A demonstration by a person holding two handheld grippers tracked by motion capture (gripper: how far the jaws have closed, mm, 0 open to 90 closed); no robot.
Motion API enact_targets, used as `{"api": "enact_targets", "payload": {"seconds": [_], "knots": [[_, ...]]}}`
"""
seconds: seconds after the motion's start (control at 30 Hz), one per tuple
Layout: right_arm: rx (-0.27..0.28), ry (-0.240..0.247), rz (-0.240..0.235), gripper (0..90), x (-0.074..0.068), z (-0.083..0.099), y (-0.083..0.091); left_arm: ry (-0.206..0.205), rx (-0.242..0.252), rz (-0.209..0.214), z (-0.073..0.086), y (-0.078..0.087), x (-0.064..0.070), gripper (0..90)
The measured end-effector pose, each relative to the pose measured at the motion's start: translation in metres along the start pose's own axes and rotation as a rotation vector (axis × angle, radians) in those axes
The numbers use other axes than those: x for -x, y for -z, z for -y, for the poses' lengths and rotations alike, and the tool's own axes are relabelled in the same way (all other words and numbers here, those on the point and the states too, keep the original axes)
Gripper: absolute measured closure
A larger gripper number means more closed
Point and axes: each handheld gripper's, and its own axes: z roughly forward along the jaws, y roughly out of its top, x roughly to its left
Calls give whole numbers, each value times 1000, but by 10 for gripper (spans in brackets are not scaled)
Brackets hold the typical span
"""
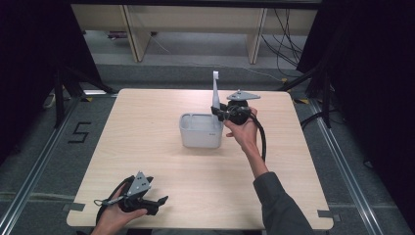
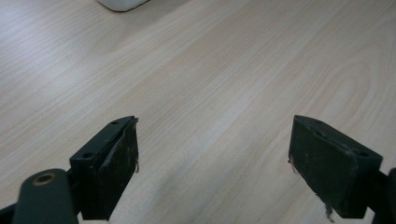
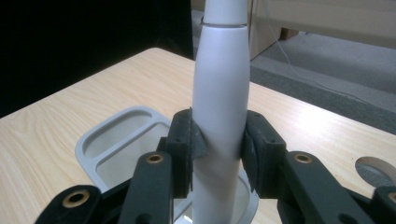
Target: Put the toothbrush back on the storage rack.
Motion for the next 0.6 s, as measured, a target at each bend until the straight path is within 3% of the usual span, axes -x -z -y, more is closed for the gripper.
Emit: {"api": "enact_targets", "payload": {"seconds": [0.03, 0.07, 0.1, 0.3, 0.5, 0.6], "knots": [[-12, -8, 4, 664, -1, 1, 1, 0, -1, 2, 0, 0, 0, 154], [-10, 21, -2, 664, 0, 2, 0, -1, -3, -3, 0, 0, 0, 154], [-10, 5, 5, 664, -1, 3, 0, -5, -2, -3, 0, 0, 0, 154], [-25, 36, 7, 664, -2, 7, 0, -6, -4, -3, 0, 0, -1, 154], [-35, 23, 10, 664, -2, 10, 0, -2, -5, 6, 0, 0, 0, 154], [-34, 44, 19, 664, -1, 12, 0, -5, -4, 1, 0, 0, 0, 154]]}}
